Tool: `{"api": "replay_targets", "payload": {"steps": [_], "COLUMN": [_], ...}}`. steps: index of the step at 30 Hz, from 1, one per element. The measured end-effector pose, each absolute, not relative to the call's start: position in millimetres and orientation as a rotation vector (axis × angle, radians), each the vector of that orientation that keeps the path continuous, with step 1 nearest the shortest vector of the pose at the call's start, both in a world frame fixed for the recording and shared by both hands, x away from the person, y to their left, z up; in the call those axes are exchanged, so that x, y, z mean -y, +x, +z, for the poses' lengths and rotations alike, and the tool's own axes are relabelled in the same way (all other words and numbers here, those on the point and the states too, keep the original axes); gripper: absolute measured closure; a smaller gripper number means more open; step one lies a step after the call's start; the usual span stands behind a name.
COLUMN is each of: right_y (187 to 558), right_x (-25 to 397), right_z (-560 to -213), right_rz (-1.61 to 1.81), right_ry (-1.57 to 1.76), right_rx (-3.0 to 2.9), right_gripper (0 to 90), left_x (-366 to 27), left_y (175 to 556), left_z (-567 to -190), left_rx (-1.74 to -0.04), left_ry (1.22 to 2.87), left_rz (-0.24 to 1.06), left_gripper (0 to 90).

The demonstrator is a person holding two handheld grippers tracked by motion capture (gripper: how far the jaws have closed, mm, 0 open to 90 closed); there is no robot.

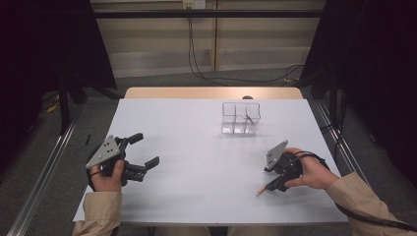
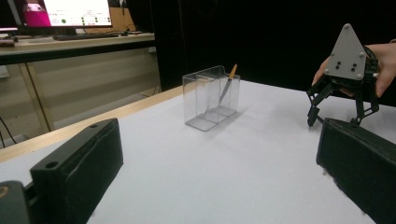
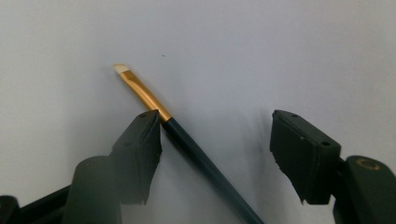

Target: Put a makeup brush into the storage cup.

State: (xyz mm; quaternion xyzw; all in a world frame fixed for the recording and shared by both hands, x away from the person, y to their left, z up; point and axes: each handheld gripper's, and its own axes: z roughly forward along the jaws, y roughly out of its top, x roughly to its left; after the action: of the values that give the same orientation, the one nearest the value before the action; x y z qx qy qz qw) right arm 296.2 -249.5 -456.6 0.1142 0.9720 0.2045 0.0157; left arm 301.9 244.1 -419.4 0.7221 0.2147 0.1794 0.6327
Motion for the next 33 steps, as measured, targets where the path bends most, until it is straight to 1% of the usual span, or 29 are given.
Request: {"api": "replay_targets", "payload": {"steps": [3, 11, 14, 19, 22, 26, 29, 33], "right_y": [295.9, 295.0, 294.9, 294.3, 293.8, 293.2, 293.4, 292.9], "right_x": [248.4, 247.0, 245.9, 243.8, 242.2, 240.5, 240.3, 239.5], "right_z": [-457.1, -455.8, -455.4, -454.3, -453.4, -452.9, -452.9, -452.5], "right_rz": [0.635, 0.638, 0.627, 0.606, 0.591, 0.581, 0.592, 0.582], "right_ry": [0.341, 0.304, 0.303, 0.285, 0.278, 0.296, 0.298, 0.303], "right_rx": [-3.028, -3.058, -3.06, -3.065, -3.074, -3.074, -3.069, -3.078], "right_gripper": [36.5, 47.5, 48.2, 52.3, 56.9, 60.9, 70.3, 73.5], "left_x": [-243.6, -243.2, -242.9, -242.7, -242.6, -243.1, -242.9, -242.6], "left_y": [302.1, 302.0, 301.9, 302.0, 302.1, 302.1, 302.2, 302.4], "left_z": [-419.8, -420.1, -419.8, -420.1, -420.0, -420.0, -420.2, -420.4], "left_rx": [-0.492, -0.494, -0.492, -0.492, -0.491, -0.492, -0.493, -0.491], "left_ry": [1.655, 1.659, 1.657, 1.662, 1.662, 1.66, 1.661, 1.663], "left_rz": [0.408, 0.408, 0.409, 0.41, 0.411, 0.411, 0.41, 0.41], "left_gripper": [0.4, 0.4, 0.4, 0.4, 0.4, 0.4, 0.4, 0.4]}}
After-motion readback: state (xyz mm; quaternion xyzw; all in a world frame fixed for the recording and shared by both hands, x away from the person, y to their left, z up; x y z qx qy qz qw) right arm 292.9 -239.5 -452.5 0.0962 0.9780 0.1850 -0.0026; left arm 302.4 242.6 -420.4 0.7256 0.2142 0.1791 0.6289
